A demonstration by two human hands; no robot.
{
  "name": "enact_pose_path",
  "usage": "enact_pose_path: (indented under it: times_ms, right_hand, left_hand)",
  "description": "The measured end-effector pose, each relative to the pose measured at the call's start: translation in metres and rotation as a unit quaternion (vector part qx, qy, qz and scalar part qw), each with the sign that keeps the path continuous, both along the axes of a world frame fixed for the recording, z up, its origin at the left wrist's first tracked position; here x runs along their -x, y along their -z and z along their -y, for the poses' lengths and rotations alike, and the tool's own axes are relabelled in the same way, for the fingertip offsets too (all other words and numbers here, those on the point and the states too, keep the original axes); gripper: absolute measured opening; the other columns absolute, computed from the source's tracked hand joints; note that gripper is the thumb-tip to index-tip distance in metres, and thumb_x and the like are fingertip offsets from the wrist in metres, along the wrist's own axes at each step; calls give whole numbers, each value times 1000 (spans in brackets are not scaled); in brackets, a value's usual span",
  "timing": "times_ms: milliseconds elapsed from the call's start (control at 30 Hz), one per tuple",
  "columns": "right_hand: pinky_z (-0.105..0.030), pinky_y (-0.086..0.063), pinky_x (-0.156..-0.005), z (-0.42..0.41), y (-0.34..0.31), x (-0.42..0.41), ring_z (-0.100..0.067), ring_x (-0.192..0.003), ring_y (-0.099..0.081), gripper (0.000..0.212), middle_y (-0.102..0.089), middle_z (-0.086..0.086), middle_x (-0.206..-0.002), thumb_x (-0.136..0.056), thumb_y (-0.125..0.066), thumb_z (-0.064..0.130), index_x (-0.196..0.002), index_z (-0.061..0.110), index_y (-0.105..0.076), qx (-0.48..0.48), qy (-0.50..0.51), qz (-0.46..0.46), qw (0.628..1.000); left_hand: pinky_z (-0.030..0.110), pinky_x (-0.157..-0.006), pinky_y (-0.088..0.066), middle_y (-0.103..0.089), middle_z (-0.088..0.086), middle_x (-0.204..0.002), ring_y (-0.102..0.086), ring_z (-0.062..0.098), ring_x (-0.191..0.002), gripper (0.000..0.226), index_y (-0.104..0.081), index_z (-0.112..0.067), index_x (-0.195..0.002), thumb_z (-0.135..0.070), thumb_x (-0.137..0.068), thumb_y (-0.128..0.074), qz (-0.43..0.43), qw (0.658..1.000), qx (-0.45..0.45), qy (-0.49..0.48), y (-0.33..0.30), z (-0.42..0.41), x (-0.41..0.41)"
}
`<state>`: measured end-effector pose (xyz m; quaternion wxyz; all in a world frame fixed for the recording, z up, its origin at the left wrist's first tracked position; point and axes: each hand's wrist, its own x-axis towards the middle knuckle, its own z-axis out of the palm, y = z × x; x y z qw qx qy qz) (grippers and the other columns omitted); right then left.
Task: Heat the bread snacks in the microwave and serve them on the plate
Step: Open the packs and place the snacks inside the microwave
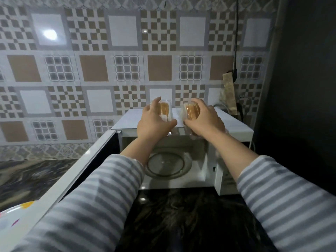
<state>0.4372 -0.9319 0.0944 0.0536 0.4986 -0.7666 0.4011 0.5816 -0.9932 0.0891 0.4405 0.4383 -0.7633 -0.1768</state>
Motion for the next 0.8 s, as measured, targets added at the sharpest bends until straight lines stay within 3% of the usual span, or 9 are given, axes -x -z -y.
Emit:
enact_pose_path:
  times_ms: [133,267,467,633,800]
  right_hand:
    - [-30,-35,-72,-40,16,-27,-28,-106,-55,68,-44,-6,-128,-82,-66,40,-139,45,-29,8,16,5,1000]
    - [-32,-44,-73,-77,48,-48,-25,-103,-56,69,-44,-4,-128,-83,-66,43,-139,45,-27,21,20,3,1000]
    - [-35,-50,-82,-123,118,-67,-25,-105,-57,69,-48,-3,-125,-79,-70,40,-137,45,-33,-5,19,33,999]
    - [-27,-42,-82,-146,179,-68,-26,-112,-53,69,-48,-5,-127,-78,-72,34,-137,41,-38,-27,23,71,997]
    - [-30,-42,-92,-157,223,-58,-20,-123,-48,73,-43,0,-139,-77,-73,32,-141,39,-38,-32,26,80,996]
  left_hand:
    - [36,-80,-52,-41,-1,-138,-51,15,-98,82,-28,-40,-141,-37,-72,-72,-25,999,28,18,9,-42,-27]
    - [30,-72,-44,-36,-4,-144,-55,18,-106,81,-27,-41,-141,-40,-74,-72,-31,999,22,18,31,-80,-45]
    - [31,-86,-44,-28,-2,-152,-51,21,-121,83,-26,-42,-142,-44,-74,-73,-36,999,-17,36,99,-120,-62]
    - [16,-89,-32,-41,5,-139,-46,22,-124,81,-40,-31,-139,-20,-69,-78,-71,993,-61,74,166,-135,-64]
    - [27,-102,-35,-32,-3,-149,-39,15,-133,86,-34,-34,-143,-28,-70,-79,-3,992,-111,56,216,-135,-59]
